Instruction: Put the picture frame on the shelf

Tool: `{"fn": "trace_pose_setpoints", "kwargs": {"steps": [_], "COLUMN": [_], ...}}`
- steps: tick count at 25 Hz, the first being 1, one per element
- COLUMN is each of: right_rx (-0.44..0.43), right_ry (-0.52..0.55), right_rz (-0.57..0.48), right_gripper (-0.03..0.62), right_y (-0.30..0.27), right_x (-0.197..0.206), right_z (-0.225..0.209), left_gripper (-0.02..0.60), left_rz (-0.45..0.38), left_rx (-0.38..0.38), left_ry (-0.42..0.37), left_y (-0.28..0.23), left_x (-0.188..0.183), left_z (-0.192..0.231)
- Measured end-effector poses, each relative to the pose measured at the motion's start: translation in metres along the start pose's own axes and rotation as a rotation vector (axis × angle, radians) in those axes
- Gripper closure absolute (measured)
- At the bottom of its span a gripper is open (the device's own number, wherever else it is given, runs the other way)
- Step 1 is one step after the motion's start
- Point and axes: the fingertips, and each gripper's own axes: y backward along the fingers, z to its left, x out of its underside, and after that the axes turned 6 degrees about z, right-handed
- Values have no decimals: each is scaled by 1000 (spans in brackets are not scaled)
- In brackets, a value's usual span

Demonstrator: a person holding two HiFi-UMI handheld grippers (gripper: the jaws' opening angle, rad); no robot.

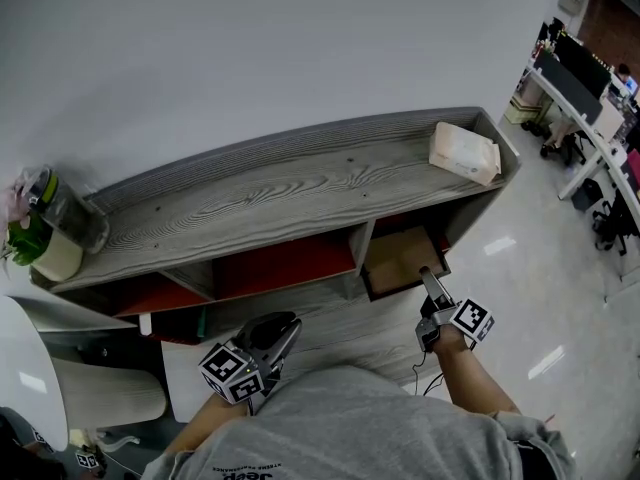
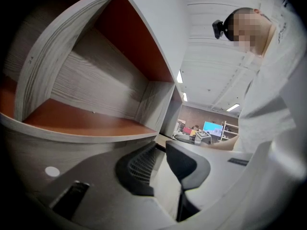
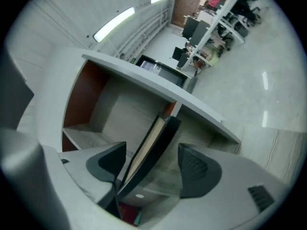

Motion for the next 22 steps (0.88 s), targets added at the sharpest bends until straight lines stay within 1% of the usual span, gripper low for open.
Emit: {"fn": "trace_pose_setpoints", "kwargs": {"steps": [4,5,7,10,12,13,14,17,18,20,22], "right_rx": [42,61,112,170,192,199,205,208,204,194,189], "right_ry": [245,326,530,810,939,979,1003,1018,1019,1023,1020], "right_rz": [28,30,51,137,194,210,211,188,184,178,176], "right_gripper": [235,235,235,238,303,312,342,450,476,514,522], "right_y": [16,20,27,30,31,31,31,27,25,20,16], "right_x": [12,14,20,38,50,54,55,52,51,51,51], "right_z": [2,3,5,7,9,10,11,17,20,25,28], "left_gripper": [512,512,512,512,512,512,512,512,512,512,512], "left_rz": [1,3,8,14,19,22,24,23,22,19,18], "left_rx": [3,4,3,3,5,7,8,7,7,6,3], "left_ry": [5,5,4,-2,-10,-11,-11,-8,-8,-6,-4], "left_y": [-1,-1,-1,-2,-2,-2,-3,-3,-2,-1,0], "left_x": [2,3,4,5,6,7,7,8,8,7,6], "left_z": [-2,-2,-3,-3,-4,-5,-5,-6,-7,-8,-7]}}
